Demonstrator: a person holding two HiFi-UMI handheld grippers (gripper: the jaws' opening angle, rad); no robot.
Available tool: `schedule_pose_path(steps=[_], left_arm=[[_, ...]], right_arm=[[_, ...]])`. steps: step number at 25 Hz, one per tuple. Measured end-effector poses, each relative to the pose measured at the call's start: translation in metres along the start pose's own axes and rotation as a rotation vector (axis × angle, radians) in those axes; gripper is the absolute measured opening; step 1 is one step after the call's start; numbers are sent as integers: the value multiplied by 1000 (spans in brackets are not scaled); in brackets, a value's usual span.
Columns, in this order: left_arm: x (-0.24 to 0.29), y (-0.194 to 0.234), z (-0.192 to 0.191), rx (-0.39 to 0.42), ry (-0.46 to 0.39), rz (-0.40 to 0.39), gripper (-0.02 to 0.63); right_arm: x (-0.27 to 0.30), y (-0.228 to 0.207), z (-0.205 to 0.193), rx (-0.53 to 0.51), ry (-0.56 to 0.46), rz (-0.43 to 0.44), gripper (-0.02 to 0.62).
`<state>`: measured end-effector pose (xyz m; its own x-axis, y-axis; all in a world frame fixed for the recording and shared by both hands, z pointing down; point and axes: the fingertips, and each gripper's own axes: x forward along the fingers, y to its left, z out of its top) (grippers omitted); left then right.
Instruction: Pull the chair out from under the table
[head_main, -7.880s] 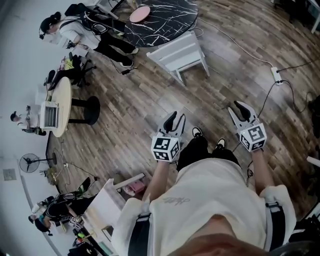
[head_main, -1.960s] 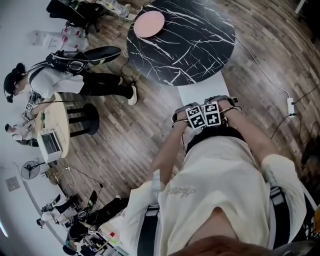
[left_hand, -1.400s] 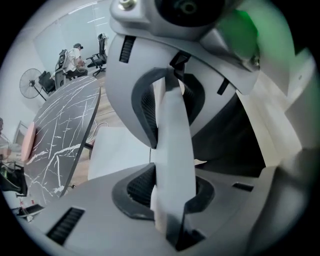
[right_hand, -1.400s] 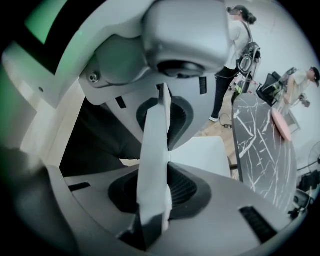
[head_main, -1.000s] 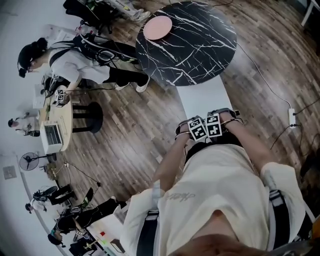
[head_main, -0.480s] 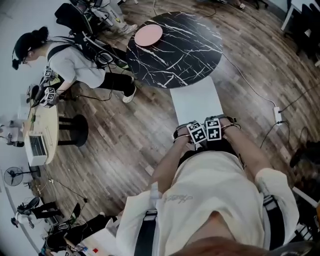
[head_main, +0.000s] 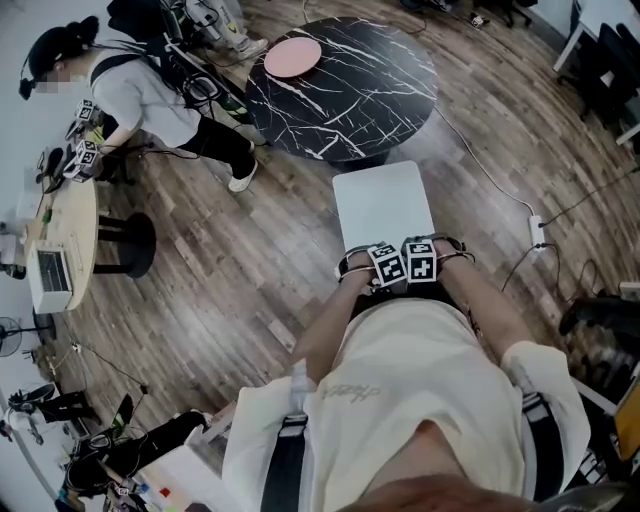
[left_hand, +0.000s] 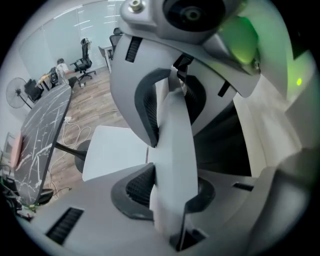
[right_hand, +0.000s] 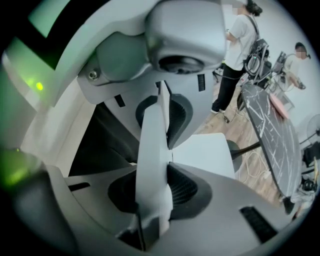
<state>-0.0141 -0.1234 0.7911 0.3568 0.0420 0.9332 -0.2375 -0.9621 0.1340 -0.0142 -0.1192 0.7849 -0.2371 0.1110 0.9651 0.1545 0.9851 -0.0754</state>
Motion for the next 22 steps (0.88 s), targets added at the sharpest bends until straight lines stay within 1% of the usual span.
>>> schedule_pose_path(steps=[2, 4, 12, 22], left_arm=[[1, -10, 1, -12, -1, -7, 97], [2, -17, 2, -18, 1, 1, 97], [3, -53, -4, -73, -3, 34, 97], [10, -96, -4, -85, 1, 16, 97]], right_arm=[[-1, 9, -1, 9, -8, 11, 94], [-1, 16, -3, 2, -11, 5, 94], [2, 51, -4, -88, 7, 16, 93], [2, 96, -10, -67, -1, 37, 95]])
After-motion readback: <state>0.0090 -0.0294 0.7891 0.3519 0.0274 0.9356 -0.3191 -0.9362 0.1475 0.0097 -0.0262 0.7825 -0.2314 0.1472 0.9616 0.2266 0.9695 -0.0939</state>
